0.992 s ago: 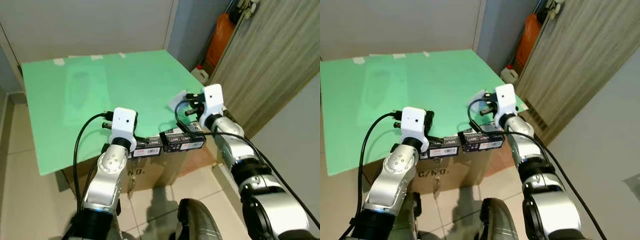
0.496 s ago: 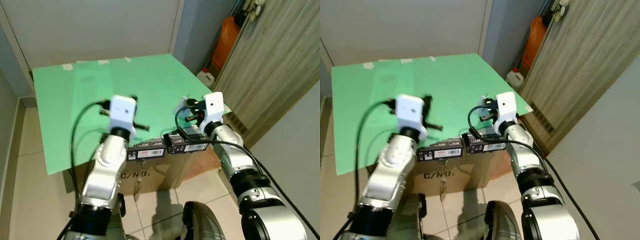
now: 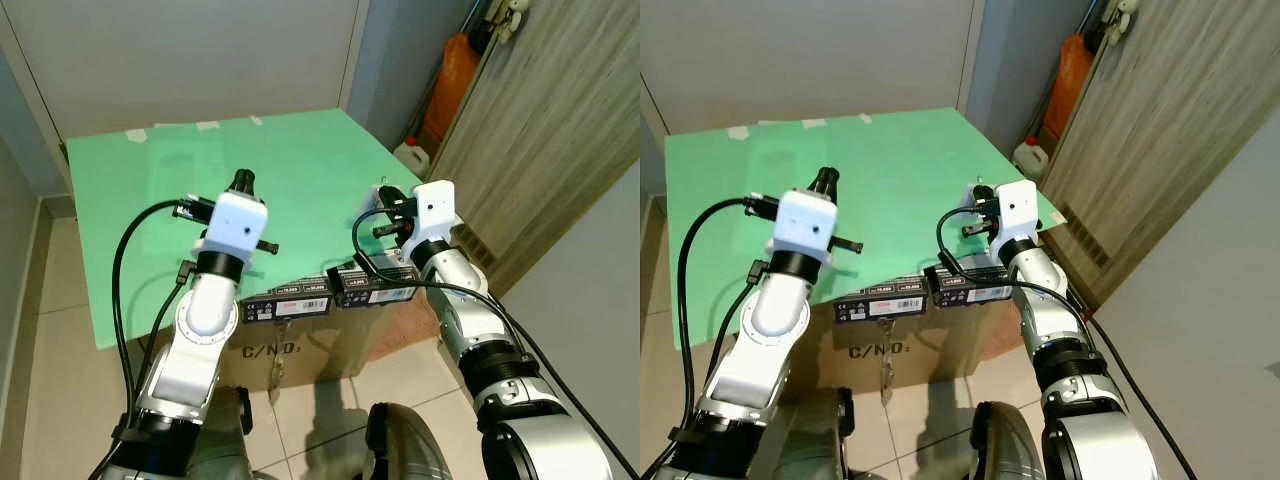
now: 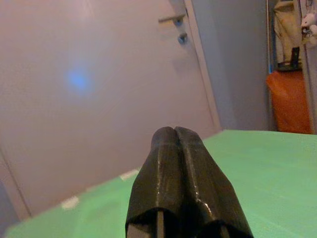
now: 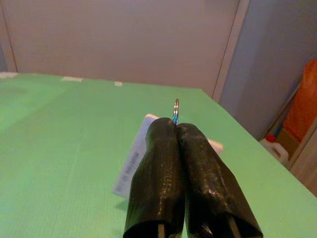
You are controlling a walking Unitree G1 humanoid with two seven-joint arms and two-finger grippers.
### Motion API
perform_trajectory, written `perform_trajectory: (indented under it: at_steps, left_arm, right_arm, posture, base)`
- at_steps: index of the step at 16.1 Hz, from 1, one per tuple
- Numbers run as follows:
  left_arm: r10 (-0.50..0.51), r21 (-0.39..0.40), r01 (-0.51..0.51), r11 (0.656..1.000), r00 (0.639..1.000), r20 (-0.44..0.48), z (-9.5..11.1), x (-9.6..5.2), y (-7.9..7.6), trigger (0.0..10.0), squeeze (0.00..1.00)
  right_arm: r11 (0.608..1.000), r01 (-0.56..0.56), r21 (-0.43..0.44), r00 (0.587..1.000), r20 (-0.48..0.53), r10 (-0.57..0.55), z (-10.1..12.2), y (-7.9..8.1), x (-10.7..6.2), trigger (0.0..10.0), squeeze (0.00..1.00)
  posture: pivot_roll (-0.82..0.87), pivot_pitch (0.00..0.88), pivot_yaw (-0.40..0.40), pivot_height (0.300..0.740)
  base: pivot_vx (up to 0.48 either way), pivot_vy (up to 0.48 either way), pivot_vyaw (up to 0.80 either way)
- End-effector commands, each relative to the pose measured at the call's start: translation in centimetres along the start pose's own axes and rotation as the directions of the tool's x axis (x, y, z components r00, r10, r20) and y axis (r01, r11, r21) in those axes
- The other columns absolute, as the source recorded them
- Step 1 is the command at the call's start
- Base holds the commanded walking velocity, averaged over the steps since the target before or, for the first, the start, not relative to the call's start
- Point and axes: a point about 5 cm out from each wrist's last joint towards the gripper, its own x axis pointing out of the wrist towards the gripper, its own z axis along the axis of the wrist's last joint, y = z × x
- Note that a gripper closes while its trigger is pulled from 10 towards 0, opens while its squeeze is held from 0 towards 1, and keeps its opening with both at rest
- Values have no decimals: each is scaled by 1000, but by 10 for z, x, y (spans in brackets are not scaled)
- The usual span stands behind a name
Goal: Hang keys on a hook
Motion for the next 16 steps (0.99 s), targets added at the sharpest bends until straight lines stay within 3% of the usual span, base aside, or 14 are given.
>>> perform_trajectory:
  at_steps: [1, 4, 10, 16]
  left_arm:
    - [-14, -28, 14, 1000, 1000, -14, -4, -4, -7, 10000, 0]
    - [-28, -169, 18, 985, 998, -55, -2, 0, -14, 10000, 0]
    - [-30, -186, 22, 982, 999, -42, -2, 0, -16, 10000, 0]
    - [-102, -225, 78, 971, 990, -95, -4, 2, -25, 10000, 0]
  right_arm:
    - [1000, 21, -1, 1000, -2, -21, -5, -5, -6, 0, 0]
    - [999, 26, -31, 1000, -5, -26, -5, -6, -5, 0, 0]
    - [999, 8, -41, 1000, -10, -8, -8, -2, -5, 0, 0]
    - [1000, 1, -26, 1000, -11, -1, -9, -2, -6, 0, 0]
  posture:
    - [122, 0, -98, 602]
    - [120, 0, -95, 602]
    - [115, 0, -91, 602]
    - [116, 0, -93, 635]
  base:
    - [0, 0, 0]
    - [0, 0, 0]
    - [0, 0, 0]
    - [0, 0, -453]
